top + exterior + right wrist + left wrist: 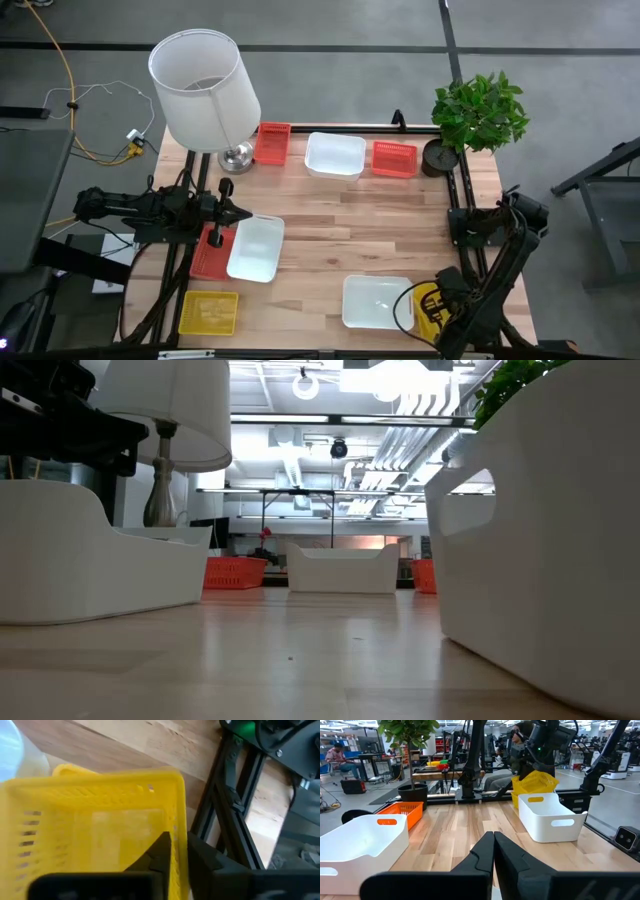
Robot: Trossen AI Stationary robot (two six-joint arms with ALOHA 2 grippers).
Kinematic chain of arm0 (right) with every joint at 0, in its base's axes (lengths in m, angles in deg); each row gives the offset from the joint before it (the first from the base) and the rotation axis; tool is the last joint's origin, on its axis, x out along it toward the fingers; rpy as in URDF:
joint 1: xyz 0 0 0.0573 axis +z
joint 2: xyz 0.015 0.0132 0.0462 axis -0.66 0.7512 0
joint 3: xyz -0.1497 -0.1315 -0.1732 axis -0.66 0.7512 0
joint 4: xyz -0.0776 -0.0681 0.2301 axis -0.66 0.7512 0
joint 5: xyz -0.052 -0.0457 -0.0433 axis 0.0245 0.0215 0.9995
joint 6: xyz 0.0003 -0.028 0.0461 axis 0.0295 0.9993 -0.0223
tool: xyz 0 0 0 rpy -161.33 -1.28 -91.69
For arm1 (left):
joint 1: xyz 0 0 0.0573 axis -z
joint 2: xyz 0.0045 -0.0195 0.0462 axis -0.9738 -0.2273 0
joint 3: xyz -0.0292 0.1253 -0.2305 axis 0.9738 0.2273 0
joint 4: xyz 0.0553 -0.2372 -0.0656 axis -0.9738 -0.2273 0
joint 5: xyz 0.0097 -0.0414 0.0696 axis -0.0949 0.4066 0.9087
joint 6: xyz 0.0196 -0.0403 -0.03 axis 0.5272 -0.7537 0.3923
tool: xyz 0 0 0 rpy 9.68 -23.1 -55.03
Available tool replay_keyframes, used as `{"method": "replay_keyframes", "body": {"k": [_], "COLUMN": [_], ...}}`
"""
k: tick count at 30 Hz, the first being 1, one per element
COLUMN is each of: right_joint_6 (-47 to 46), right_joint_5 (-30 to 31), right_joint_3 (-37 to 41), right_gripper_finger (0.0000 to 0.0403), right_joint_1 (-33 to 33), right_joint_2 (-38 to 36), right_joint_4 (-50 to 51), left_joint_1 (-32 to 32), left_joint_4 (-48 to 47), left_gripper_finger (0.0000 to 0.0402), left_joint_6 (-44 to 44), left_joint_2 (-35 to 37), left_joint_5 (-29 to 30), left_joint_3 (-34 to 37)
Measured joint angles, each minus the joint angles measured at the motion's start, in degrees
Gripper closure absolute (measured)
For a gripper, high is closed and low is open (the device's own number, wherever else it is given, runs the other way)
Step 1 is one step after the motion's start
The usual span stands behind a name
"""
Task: Stack baskets by color
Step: Stack the top yellow bin on the bottom right yellow bin, then stack the left yellow bin on the right stacked yellow bins
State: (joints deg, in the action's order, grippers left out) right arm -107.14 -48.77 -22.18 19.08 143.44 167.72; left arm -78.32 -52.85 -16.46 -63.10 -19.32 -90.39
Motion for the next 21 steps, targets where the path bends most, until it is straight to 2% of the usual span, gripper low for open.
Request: {"method": "replay_keyframes", "body": {"k": [6, 10, 16, 18, 21], "right_joint_6": [0.14, 2.29, 5.06, 7.02, 11.48], "right_joint_5": [2.98, 5.06, 6.35, 10.37, 20.19], "right_joint_3": [0.0, 0.0, -0.09, -0.09, -0.09], "right_gripper_finger": [0.0271, 0.0236, 0.0228, 0.0231, 0.0237], "right_joint_1": [0.0, -0.02, 0.01, 0.02, -0.2], "right_joint_2": [0.0, 0.0, -1.07, -1.31, -1.53], "right_joint_4": [-0.02, -0.02, 0.01, -0.37, -2.81], "left_joint_1": [-0.01, 0.0, -0.02, -0.02, 0.0], "left_joint_4": [0.01, 0.02, 0.01, 0.0, 0.0], "left_gripper_finger": [0.0401, 0.0402, 0.0402, 0.0402, 0.0402], "left_joint_6": [0.0, 0.0, 0.0, 0.0, 0.0], "left_joint_2": [-0.01, 0.0, 0.0, -0.01, 0.0], "left_joint_5": [0.01, 0.0, 0.0, 0.0, 0.0], "left_joint_3": [0.0, 0.0, 0.0, 0.0, 0.0]}}
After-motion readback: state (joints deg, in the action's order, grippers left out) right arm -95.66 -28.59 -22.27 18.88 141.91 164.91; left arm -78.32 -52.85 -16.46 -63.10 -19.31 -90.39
